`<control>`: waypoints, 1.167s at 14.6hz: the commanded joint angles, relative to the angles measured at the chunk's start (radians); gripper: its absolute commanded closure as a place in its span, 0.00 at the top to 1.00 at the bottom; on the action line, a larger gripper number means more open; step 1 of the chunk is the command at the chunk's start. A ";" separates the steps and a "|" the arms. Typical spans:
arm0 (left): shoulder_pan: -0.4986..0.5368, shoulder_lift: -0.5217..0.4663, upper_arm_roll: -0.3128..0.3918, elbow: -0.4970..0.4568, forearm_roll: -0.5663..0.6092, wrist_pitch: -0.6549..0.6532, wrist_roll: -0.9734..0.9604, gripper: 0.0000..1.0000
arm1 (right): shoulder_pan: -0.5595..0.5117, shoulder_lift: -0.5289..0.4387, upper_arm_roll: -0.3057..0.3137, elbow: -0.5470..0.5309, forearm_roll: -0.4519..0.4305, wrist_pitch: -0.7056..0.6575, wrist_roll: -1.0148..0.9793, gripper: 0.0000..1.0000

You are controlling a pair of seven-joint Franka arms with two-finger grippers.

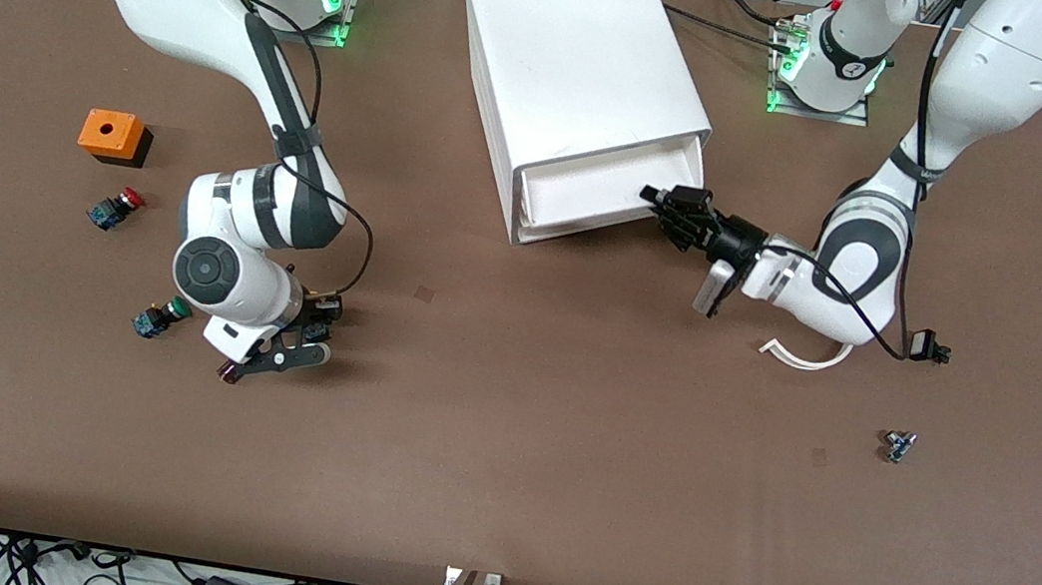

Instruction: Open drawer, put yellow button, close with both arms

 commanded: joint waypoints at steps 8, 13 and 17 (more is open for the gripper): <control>0.048 0.104 0.032 0.206 0.089 -0.012 -0.075 1.00 | 0.132 -0.103 -0.001 0.400 0.019 -0.358 0.023 0.00; 0.076 0.025 0.033 0.233 0.131 -0.075 -0.389 1.00 | 0.302 -0.103 0.001 0.441 0.017 -0.357 0.314 0.00; 0.073 0.001 0.032 0.385 0.370 -0.075 -0.777 1.00 | 0.432 -0.088 -0.002 0.449 0.013 -0.326 0.437 0.00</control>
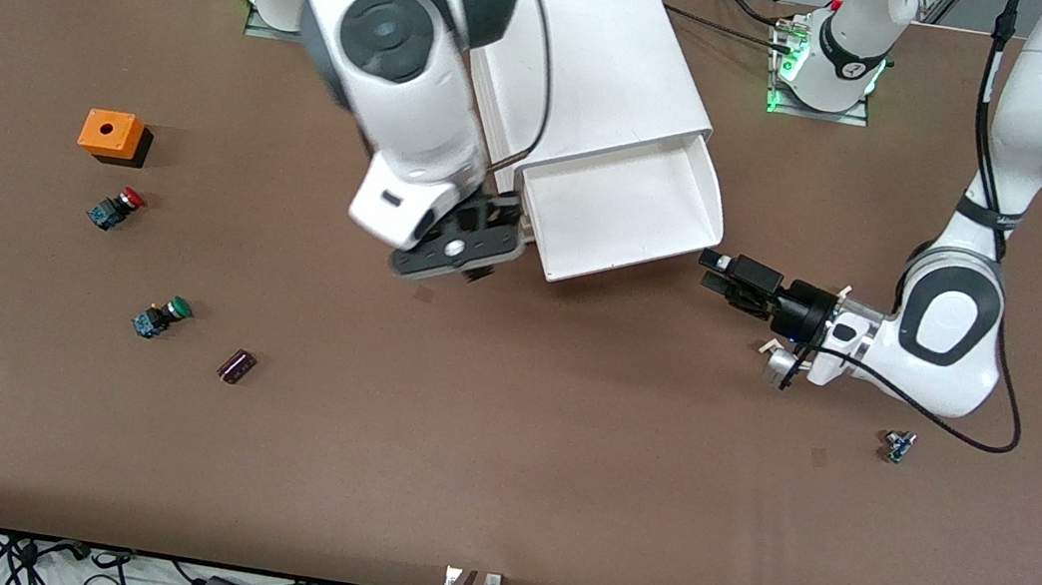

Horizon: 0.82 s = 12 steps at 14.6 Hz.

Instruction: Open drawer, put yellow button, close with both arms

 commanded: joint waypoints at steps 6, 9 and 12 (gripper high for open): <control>-0.024 -0.015 -0.011 0.209 0.624 -0.005 -0.528 1.00 | 0.152 0.064 -0.009 0.040 0.009 0.125 0.216 0.00; -0.047 -0.010 -0.012 0.210 0.899 0.009 -0.644 1.00 | 0.185 0.129 -0.009 0.069 0.009 0.156 0.308 0.00; -0.058 -0.015 -0.012 0.227 1.035 0.070 -0.677 1.00 | 0.191 0.147 -0.006 0.086 0.016 0.154 0.417 0.00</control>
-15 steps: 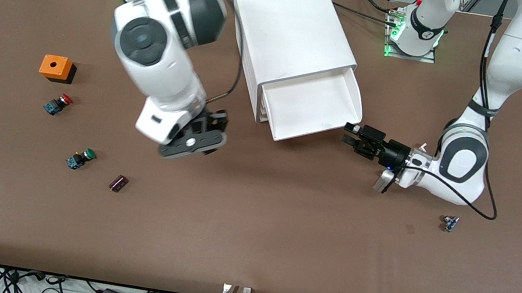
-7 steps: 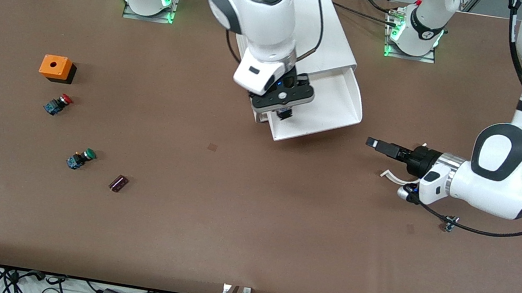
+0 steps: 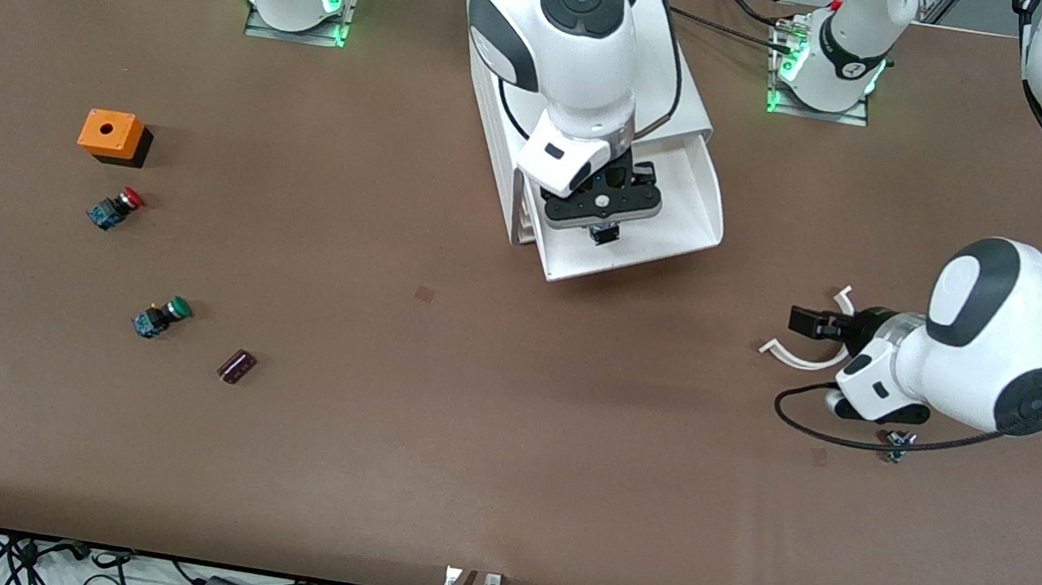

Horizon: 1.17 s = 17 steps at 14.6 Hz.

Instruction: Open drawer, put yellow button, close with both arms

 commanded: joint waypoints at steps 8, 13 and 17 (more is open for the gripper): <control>-0.002 0.050 0.004 0.161 0.071 0.029 -0.035 1.00 | 0.008 0.064 0.025 0.057 0.042 -0.024 0.130 0.00; 0.009 0.048 0.004 0.135 0.073 0.067 -0.035 1.00 | 0.021 0.069 0.024 0.057 0.039 -0.029 0.130 1.00; 0.010 0.046 0.004 0.135 0.071 0.067 -0.035 1.00 | 0.008 0.047 0.018 0.079 0.041 -0.040 0.132 1.00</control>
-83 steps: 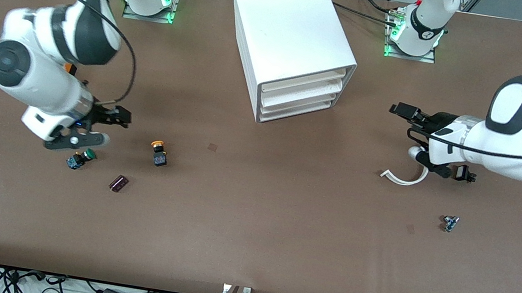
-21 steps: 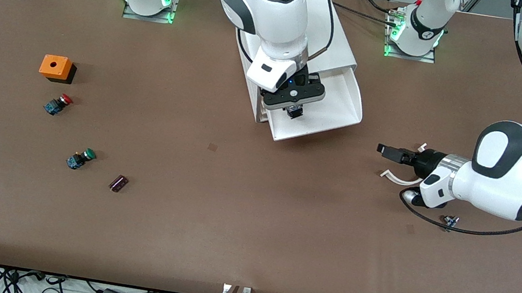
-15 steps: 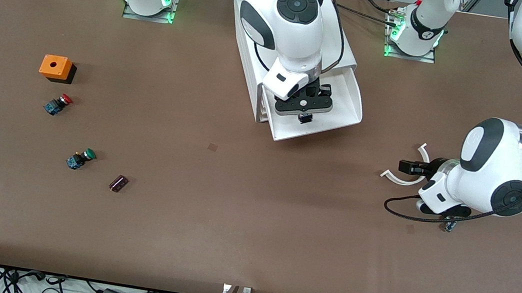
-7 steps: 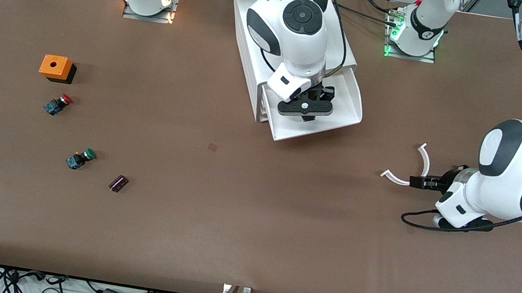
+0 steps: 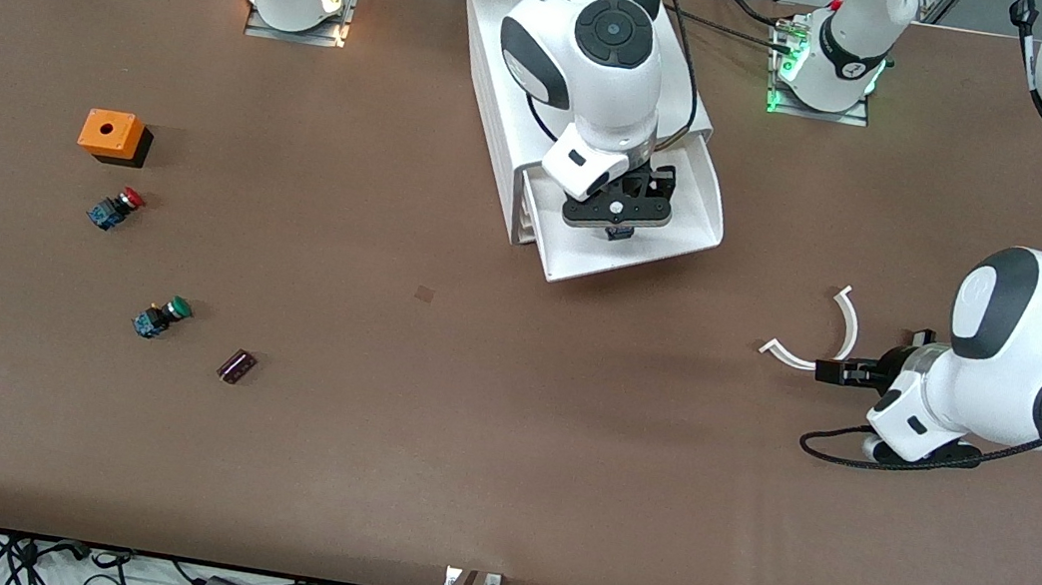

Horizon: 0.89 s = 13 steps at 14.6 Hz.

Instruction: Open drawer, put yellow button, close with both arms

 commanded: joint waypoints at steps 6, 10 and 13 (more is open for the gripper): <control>-0.008 -0.050 -0.063 -0.029 0.017 0.008 -0.212 1.00 | -0.180 -0.046 -0.006 0.159 0.005 -0.221 -0.065 1.00; -0.009 -0.070 -0.189 -0.056 0.018 0.055 -0.422 1.00 | -0.322 -0.048 -0.041 0.155 -0.067 -0.312 -0.287 1.00; -0.008 -0.080 -0.298 -0.145 0.018 0.164 -0.552 1.00 | -0.473 -0.067 -0.043 0.138 -0.068 -0.333 -0.491 1.00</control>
